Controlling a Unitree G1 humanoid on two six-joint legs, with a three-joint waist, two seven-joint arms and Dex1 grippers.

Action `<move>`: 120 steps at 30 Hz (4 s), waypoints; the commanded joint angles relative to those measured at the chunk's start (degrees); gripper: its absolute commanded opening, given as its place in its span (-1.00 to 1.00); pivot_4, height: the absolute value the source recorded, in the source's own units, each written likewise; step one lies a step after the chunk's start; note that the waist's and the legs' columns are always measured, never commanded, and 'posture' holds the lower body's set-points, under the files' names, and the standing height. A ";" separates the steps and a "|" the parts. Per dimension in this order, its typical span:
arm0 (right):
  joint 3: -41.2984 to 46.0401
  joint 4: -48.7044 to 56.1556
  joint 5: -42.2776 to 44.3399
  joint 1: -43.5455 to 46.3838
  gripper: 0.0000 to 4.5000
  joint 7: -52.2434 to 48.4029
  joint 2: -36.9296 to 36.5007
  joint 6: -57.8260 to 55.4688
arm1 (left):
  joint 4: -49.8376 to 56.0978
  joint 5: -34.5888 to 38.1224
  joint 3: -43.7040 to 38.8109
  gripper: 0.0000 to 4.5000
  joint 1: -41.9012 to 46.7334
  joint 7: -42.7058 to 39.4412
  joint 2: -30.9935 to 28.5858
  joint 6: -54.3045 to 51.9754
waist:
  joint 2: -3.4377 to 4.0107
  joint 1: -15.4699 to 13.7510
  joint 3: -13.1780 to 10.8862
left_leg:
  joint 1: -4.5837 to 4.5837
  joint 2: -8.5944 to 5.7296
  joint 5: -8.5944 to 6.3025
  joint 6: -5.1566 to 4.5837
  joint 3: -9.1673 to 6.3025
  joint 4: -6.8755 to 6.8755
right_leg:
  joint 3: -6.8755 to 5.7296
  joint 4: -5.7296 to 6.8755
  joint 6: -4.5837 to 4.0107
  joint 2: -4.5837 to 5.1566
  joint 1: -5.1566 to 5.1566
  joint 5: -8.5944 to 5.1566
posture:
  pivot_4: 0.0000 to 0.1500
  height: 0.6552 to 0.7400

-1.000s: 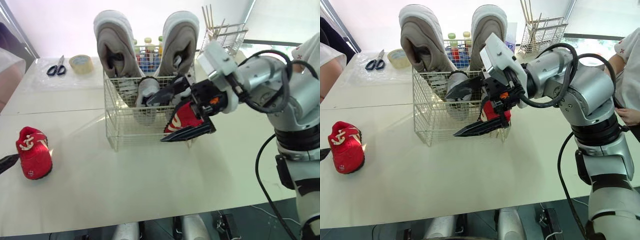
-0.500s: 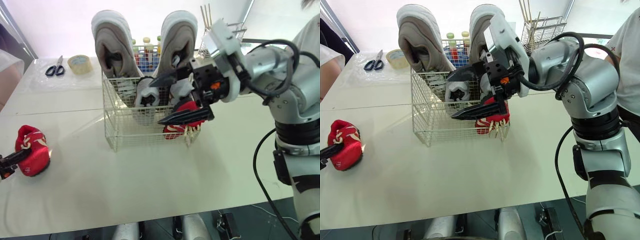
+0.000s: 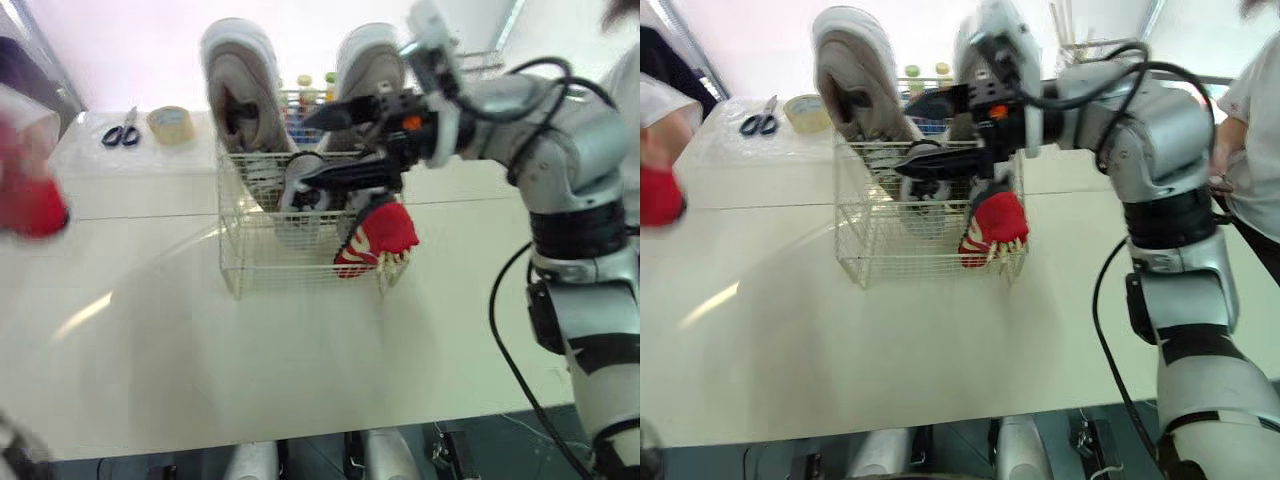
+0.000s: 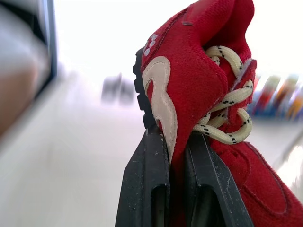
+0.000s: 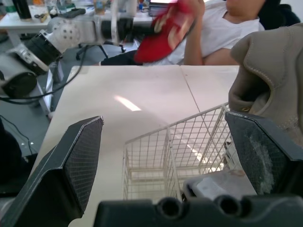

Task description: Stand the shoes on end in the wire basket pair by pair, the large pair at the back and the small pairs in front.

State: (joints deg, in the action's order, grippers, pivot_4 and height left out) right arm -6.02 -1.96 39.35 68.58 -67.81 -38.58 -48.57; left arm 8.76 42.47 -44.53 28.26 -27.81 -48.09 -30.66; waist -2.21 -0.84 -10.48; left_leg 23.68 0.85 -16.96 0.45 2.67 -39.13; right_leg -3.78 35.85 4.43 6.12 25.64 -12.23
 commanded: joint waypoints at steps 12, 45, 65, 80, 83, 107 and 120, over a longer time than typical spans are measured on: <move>15.77 -8.24 6.33 -2.45 1.00 -3.08 -11.65 -7.54 | 31.23 3.72 24.55 -0.97 5.42 18.10 15.87 2.40 | 1.48 1.44 0.21 | -0.42 -0.93 -0.42 -1.01 0.60 -0.14 | -0.56 -0.72 1.05 0.45 -0.29 0.56 | 1.00 1.00; 28.69 26.75 26.58 -35.90 1.00 11.83 -21.93 -24.02 | 6.80 -32.40 47.04 -0.97 -13.85 2.76 30.23 40.79 | 1.58 -0.93 0.22 | -0.48 -0.83 -0.74 -1.72 0.24 -0.93 | -0.74 -0.71 1.06 0.49 -0.83 0.57 | 1.00 1.00; 33.93 29.11 34.82 -45.76 1.00 18.31 -28.43 -25.08 | -5.28 -44.86 50.69 -0.97 -16.59 6.68 31.62 58.61 | 1.76 -1.51 0.53 | -0.75 -0.81 -0.80 -1.81 0.25 -0.93 | -0.80 -0.75 1.02 0.58 -1.08 0.56 | 1.00 1.00; 28.12 26.53 30.44 -47.53 1.00 14.92 -28.45 -19.62 | 10.10 -29.58 47.62 0.31 -26.48 6.04 33.28 39.86 | 1.83 -1.46 0.58 | -0.82 -0.81 -0.84 -1.86 0.25 -0.92 | -0.81 -0.76 0.86 0.60 -1.13 0.45 | 1.00 1.00; 26.46 25.67 29.49 -46.60 1.00 14.16 -28.37 -18.90 | 15.78 -25.81 47.10 0.31 -28.55 5.82 32.71 34.43 | 1.84 -1.38 0.57 | -0.79 -0.81 -0.84 -1.86 0.24 -0.92 | -0.81 -0.78 0.85 0.60 -1.11 0.44 | 1.00 1.00; 21.02 20.02 21.53 -54.46 1.00 13.10 -25.32 -16.40 | 25.26 11.09 11.57 0.31 -55.68 -1.02 -1.26 -5.96 | 1.90 -1.41 0.45 | -0.67 -0.81 -0.85 -1.85 0.21 -0.89 | -0.84 -0.90 0.76 0.52 -1.01 0.33 | 1.00 1.00; 18.34 19.38 13.81 -59.19 1.00 8.95 -23.53 -10.11 | 22.22 4.55 13.47 0.31 -58.60 -12.23 1.88 -5.54 | 1.95 -1.33 0.40 | -0.29 -0.79 -0.87 -1.82 0.23 -0.86 | -0.83 -0.94 0.73 0.59 -0.55 0.30 | 1.00 1.00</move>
State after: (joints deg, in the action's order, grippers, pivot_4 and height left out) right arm 11.38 17.48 53.61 9.40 -57.84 -61.95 -59.85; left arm 30.94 46.82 -30.38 -30.53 -39.14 -46.41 -36.78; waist -0.26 -2.17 -10.08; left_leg 23.39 0.06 -17.82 -1.38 2.90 -39.99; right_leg -4.61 34.90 5.15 6.71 25.09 -11.93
